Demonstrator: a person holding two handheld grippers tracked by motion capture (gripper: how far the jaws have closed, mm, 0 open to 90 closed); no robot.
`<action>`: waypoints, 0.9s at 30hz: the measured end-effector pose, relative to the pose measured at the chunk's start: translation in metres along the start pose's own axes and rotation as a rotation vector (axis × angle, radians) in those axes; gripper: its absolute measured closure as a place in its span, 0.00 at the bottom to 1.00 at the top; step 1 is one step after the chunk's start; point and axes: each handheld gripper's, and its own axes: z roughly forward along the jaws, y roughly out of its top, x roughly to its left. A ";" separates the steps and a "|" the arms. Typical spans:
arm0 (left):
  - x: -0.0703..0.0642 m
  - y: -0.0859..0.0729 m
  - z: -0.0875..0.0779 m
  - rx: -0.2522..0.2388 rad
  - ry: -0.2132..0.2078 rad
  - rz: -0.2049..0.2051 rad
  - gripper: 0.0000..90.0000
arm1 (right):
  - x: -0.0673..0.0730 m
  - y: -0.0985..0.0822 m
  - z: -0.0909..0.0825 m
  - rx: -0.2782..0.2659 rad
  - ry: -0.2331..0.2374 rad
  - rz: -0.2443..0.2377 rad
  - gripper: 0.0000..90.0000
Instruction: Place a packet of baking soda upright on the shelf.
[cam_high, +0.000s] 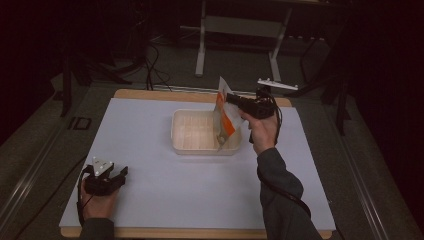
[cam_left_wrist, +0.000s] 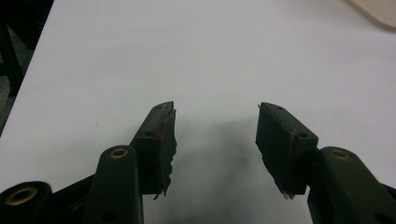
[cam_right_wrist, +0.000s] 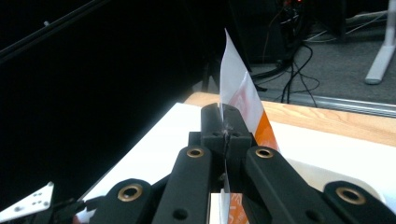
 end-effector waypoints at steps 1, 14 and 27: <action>0.000 0.000 0.000 0.001 0.000 0.000 0.53 | -0.001 0.000 0.001 -0.003 -0.003 0.004 1.00; 0.000 0.000 0.000 0.002 -0.001 0.000 0.53 | -0.007 0.002 0.010 -0.048 -0.036 0.003 1.00; 0.000 0.000 0.000 0.002 0.000 0.000 0.53 | -0.008 -0.004 0.011 -0.072 -0.058 -0.002 1.00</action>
